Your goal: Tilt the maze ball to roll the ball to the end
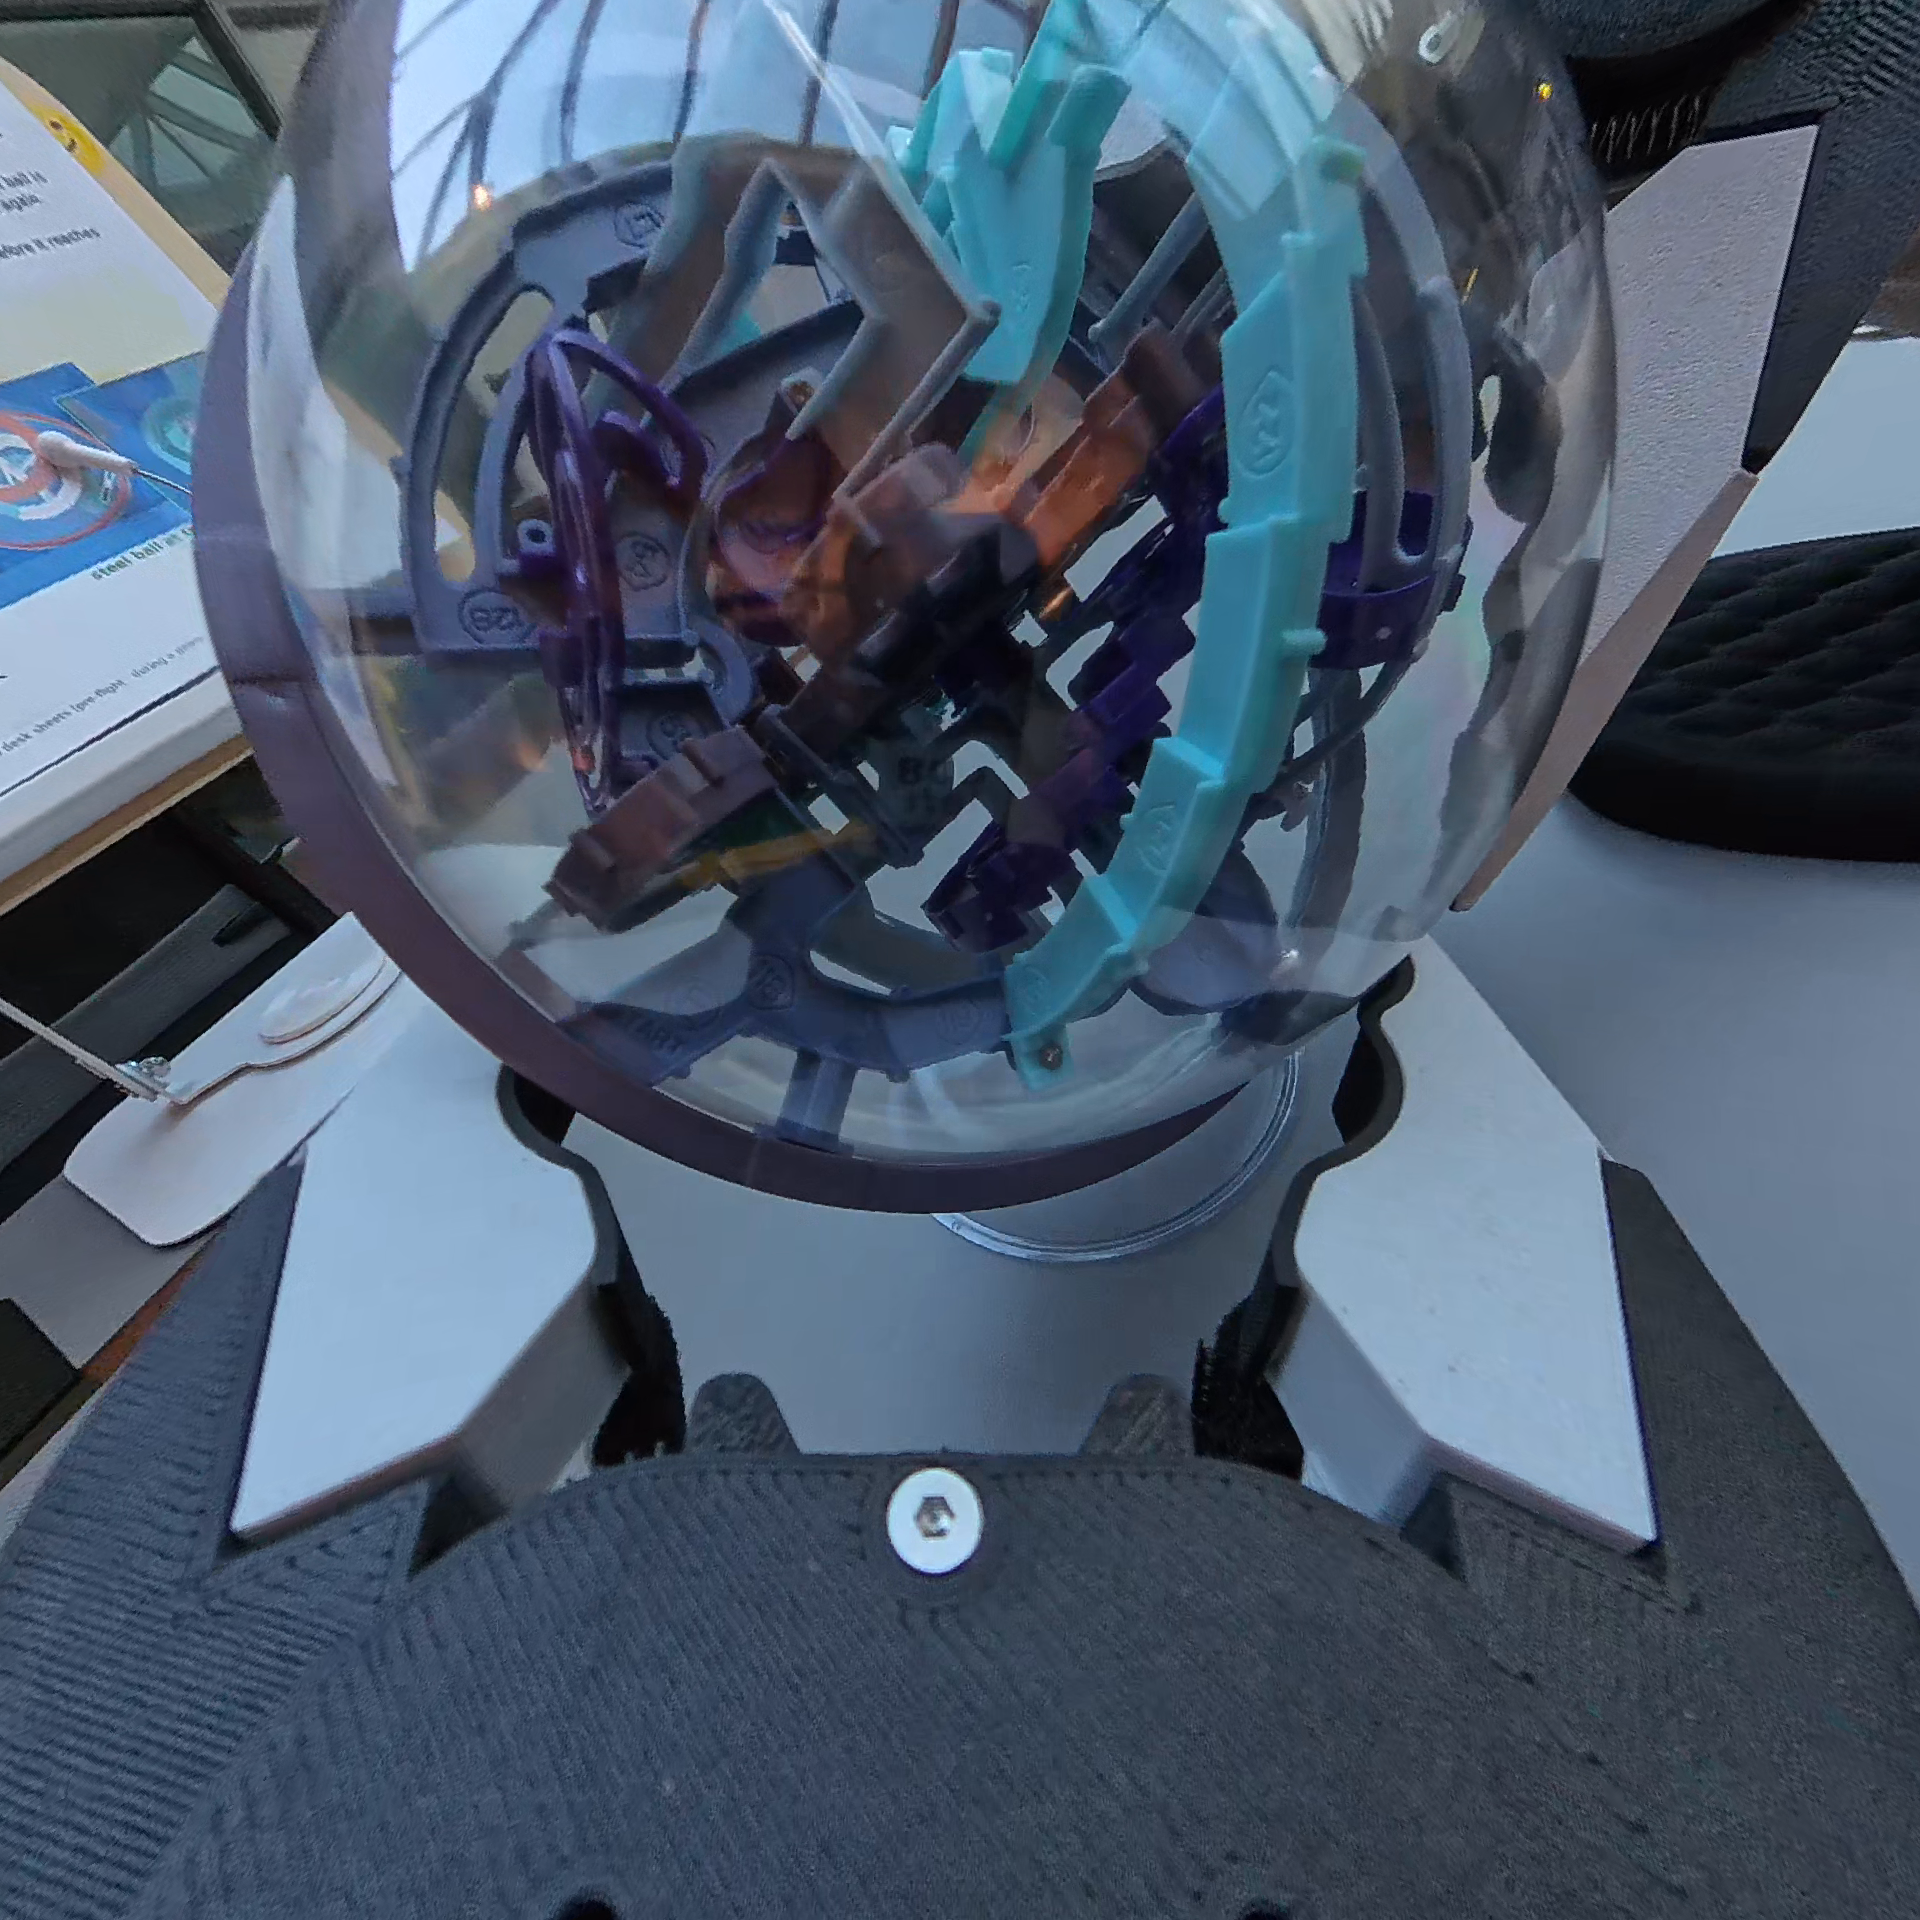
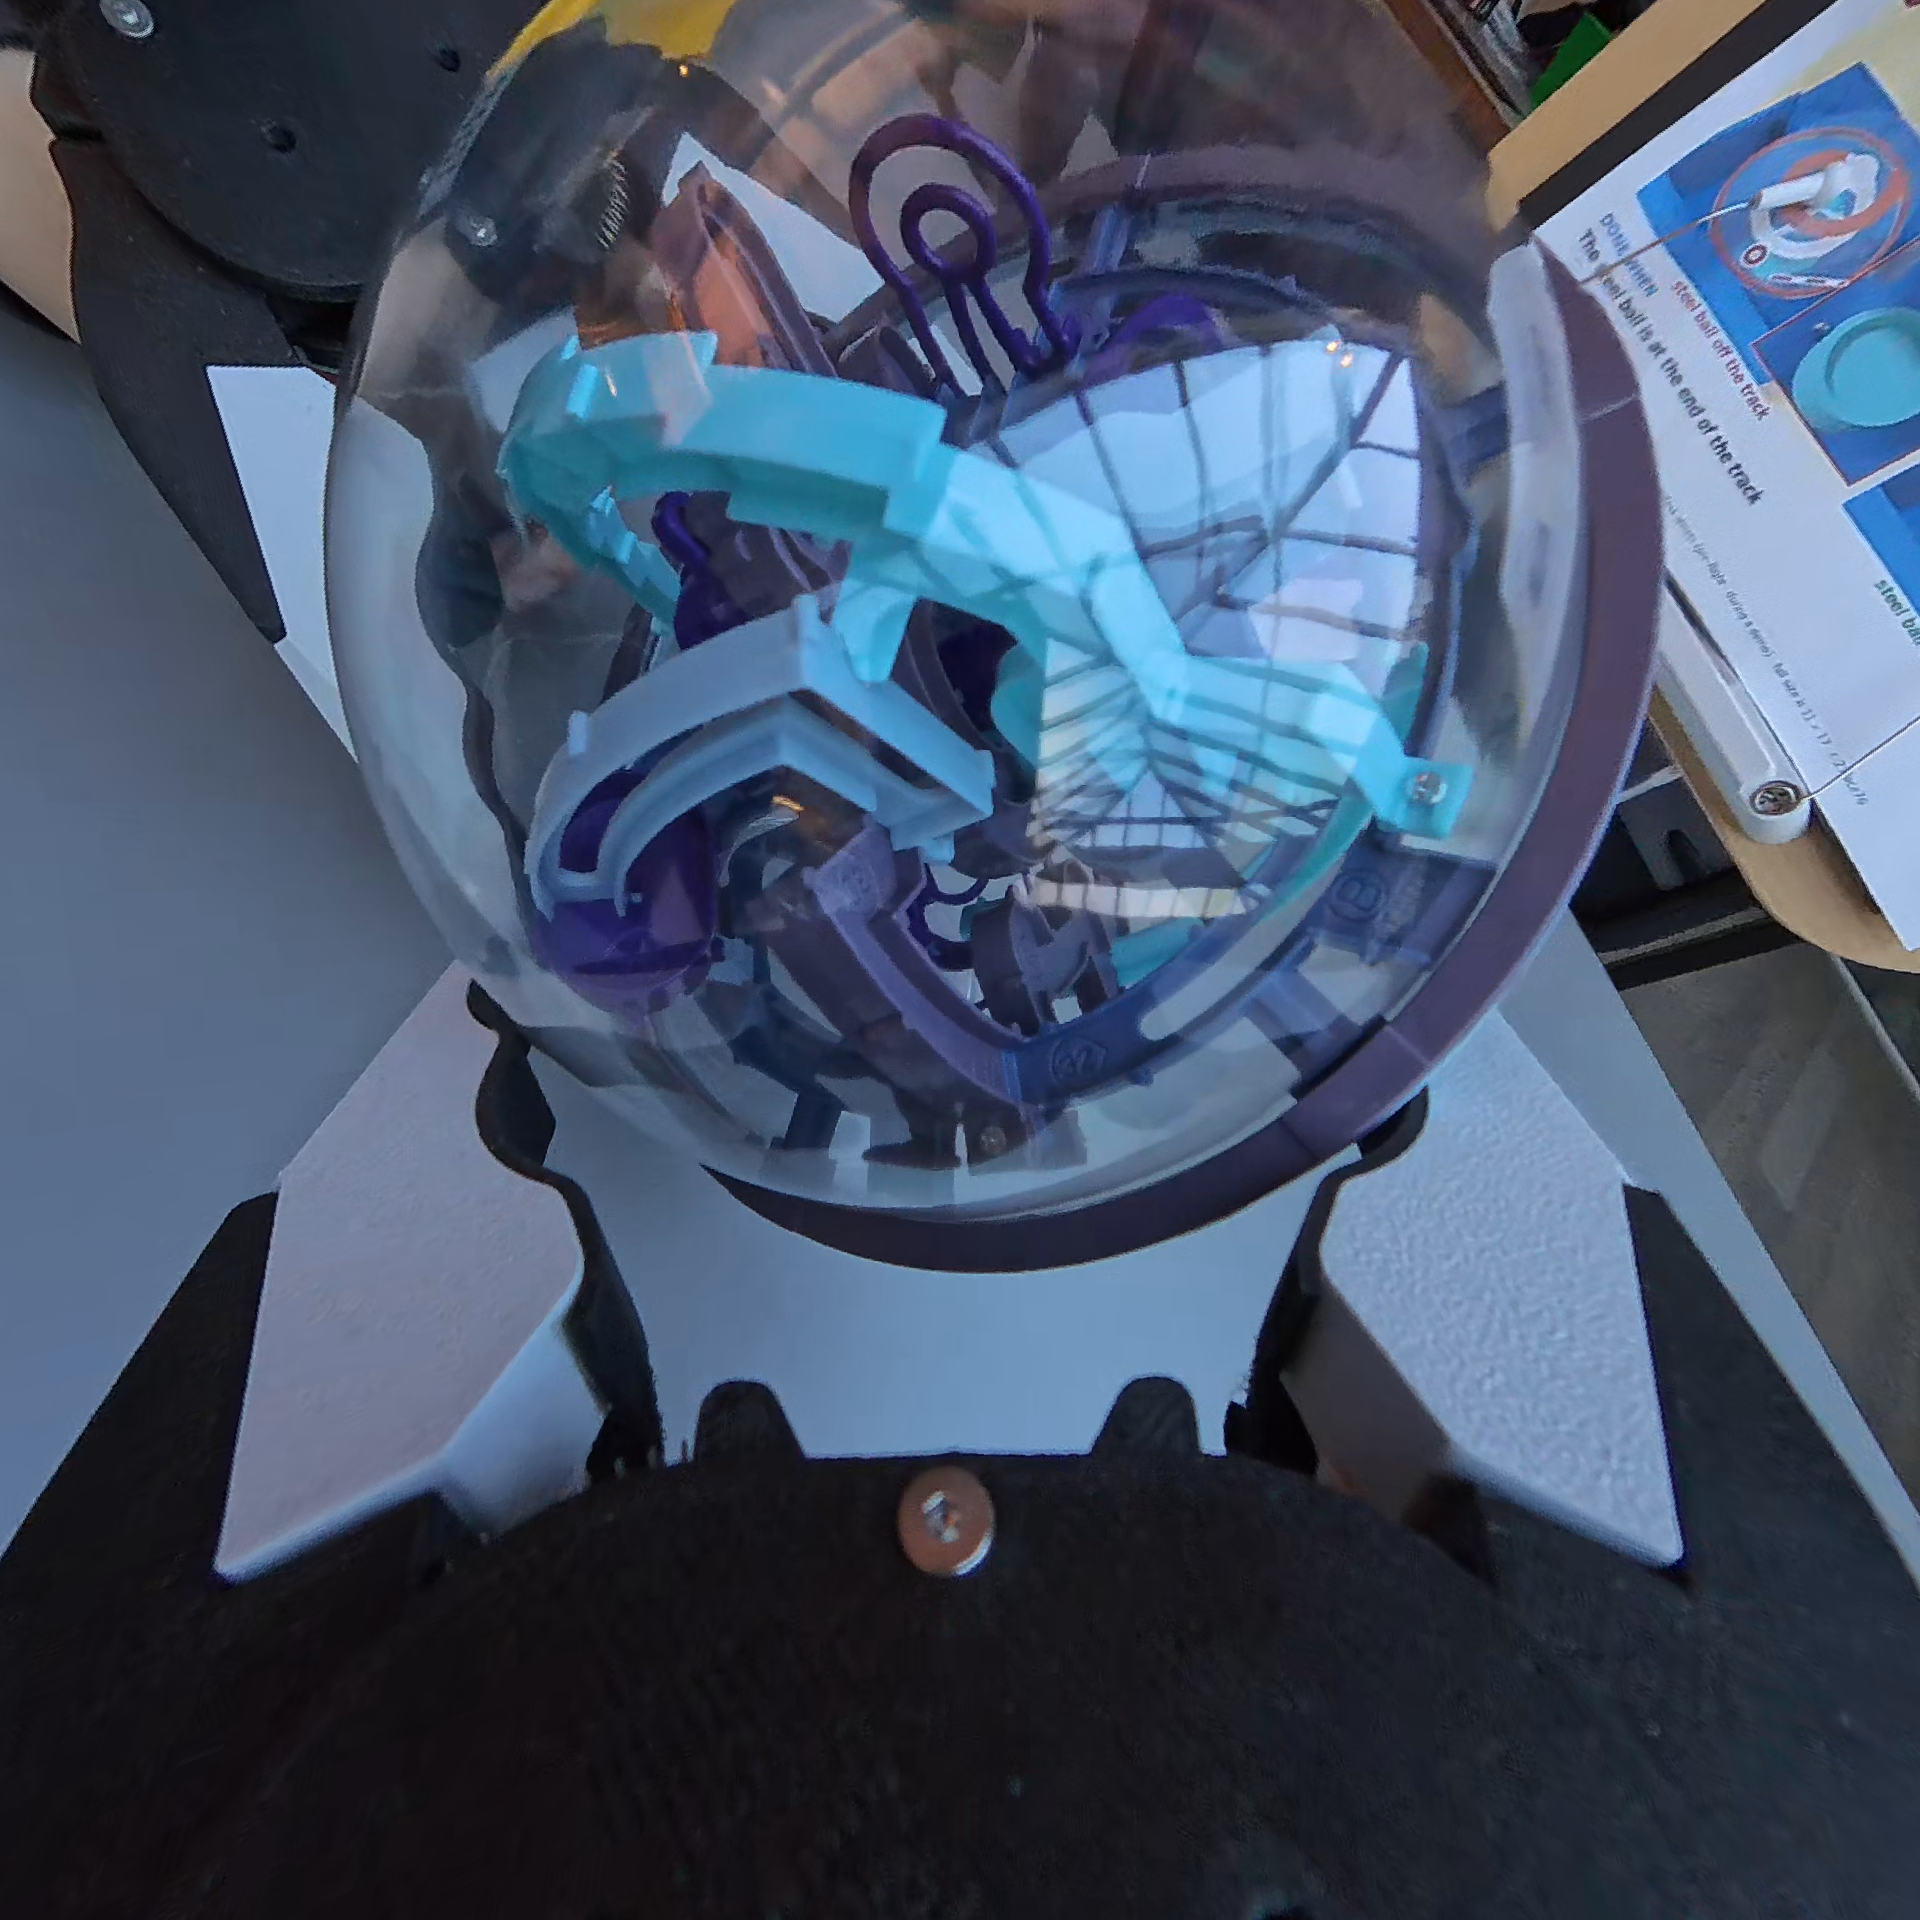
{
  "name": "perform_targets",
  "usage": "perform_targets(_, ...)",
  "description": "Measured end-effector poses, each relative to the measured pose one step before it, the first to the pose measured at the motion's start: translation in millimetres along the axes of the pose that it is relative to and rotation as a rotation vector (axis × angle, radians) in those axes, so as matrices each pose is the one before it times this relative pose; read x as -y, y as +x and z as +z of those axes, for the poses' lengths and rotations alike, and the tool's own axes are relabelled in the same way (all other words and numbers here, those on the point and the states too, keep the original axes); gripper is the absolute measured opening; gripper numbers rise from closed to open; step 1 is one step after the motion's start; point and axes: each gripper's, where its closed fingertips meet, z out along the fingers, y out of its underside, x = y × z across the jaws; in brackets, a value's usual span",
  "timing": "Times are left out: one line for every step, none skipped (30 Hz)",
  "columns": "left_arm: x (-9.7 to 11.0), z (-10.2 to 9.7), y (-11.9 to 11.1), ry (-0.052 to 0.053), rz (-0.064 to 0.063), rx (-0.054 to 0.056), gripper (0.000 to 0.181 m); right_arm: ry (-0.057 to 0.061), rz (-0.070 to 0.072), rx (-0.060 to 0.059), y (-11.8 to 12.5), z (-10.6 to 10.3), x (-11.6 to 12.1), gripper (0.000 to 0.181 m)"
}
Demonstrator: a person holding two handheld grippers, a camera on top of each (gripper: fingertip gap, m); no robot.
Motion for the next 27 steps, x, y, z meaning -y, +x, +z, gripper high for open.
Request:
perform_targets(-1.32,0.83,-0.17,-0.0039,-0.0068,-0.0038,0.149,-0.0001,0.0059,0.0045,0.33,1.02,-1.14,0.158)
perform_targets(-1.26,0.90,-0.16,-0.0034,-0.0076,-0.0043,0.150,0.0009,0.0067,0.0049,0.32,0.97,-0.98,0.157)
perform_targets(-1.26,0.95,-0.30,-0.0033,-0.0075,-0.0040,0.150,0.0012,0.0059,0.0042,0.46,0.87,-0.85,0.158)
perform_targets(-1.01,0.78,-0.33,-0.0029,-0.0057,-0.0024,0.150,0.0010,0.0041,0.0034,0.49,0.97,-0.80,0.158)
perform_targets(-1.01,0.81,-0.46,-0.0028,-0.0035,-0.0009,0.150,-0.0017,0.0026,0.0032,0.43,0.90,-0.97,0.158)
perform_targets(-0.92,0.68,-0.40,-0.0031,-0.0031,-0.0005,0.150,-0.0018,0.0015,0.0023,0.47,0.78,-0.83,0.158)
perform_targets(-0.75,0.55,-0.49,-0.0022,-0.0030,-0.0007,0.150,0.0010,0.0020,0.0025,0.47,0.74,-0.49,0.158)
perform_targets(-0.67,0.48,-0.37,-0.0020,-0.0023,-0.0007,0.150,0.0011,0.0032,0.0029,0.33,0.74,-0.61,0.158)
perform_targets(-0.65,0.50,-0.46,-0.0027,-0.0018,-0.0002,0.150,0.0000,0.0022,0.0023,0.40,0.78,-0.63,0.158)
perform_targets(-0.72,0.53,-0.44,-0.0026,-0.0019,-0.0001,0.150,-0.0012,0.0014,0.0022,0.43,0.76,-0.73,0.158)
perform_targets(-0.73,0.59,-0.24,-0.0020,-0.0029,-0.0008,0.150,-0.0013,0.0016,0.0021,0.32,0.59,-0.52,0.158)
perform_targets(-0.48,0.45,-0.30,-0.0020,-0.0032,-0.0012,0.150,-0.0012,0.0022,0.0023,0.38,0.43,-0.43,0.158)
perform_targets(-0.33,0.49,-0.21,-0.0023,-0.0020,-0.0008,0.150,-0.0014,0.0024,0.0021,0.31,0.35,-0.58,0.158)
perform_targets(-0.19,0.38,-0.23,-0.0014,-0.0009,-0.0003,0.150,0.0005,0.0018,0.0016,0.38,0.19,-0.23,0.158)
perform_targets(-0.36,0.29,-0.31,-0.0017,-0.0008,0.0002,0.149,0.0009,0.0008,0.0013,0.25,0.38,-0.33,0.158)
perform_targets(-0.33,0.21,-0.18,-0.0027,-0.0005,0.0004,0.149,-0.0002,0.0021,0.0020,0.18,0.47,-0.55,0.158)
perform_targets(-0.46,0.21,-0.21,-0.0029,-0.0002,0.0007,0.149,0.0011,0.0015,0.0015,0.09,0.51,-0.30,0.158)
perform_targets(-0.58,0.14,-0.28,-0.0029,0.0005,0.0008,0.149,0.0001,0.0011,0.0011,0.10,0.55,-0.45,0.158)
perform_targets(-0.34,0.02,-0.12,-0.0019,0.0007,0.0003,0.149,0.0017,0.0012,0.0006,-0.09,0.50,-0.07,0.158)
perform_targets(-0.30,0.01,-0.14,-0.0018,-0.0005,-0.0007,0.150,0.0012,0.0013,0.0003,-0.05,0.29,-0.13,0.158)
perform_targets(-0.21,0.12,0.00,-0.0014,-0.0012,-0.0011,0.150,0.0002,0.0015,0.0007,-0.04,0.12,-0.13,0.158)
perform_targets(-0.05,0.15,0.03,-0.0004,-0.0011,-0.0007,0.149,0.0013,0.0009,0.0006,0.11,0.08,0.04,0.158)
perform_targets(0.00,0.03,-0.12,-0.0004,-0.0008,-0.0002,0.149,0.0005,0.0001,0.0001,0.06,0.09,0.07,0.158)
perform_targets(-0.18,0.18,0.04,-0.0009,-0.0004,0.0000,0.149,0.0002,-0.0003,-0.0001,-0.01,0.06,-0.05,0.158)
perform_targets(-0.14,0.05,-0.08,-0.0011,0.0000,0.0002,0.149,0.0006,0.0011,0.0007,0.03,0.25,-0.15,0.158)
perform_targets(-0.14,0.20,-0.04,-0.0015,0.0001,0.0004,0.149,0.0004,0.0006,0.0008,0.01,0.12,-0.24,0.158)
perform_targets(-0.32,0.30,0.01,-0.0023,-0.0001,0.0000,0.149,-0.0006,0.0016,0.0012,0.09,0.28,-0.45,0.158)
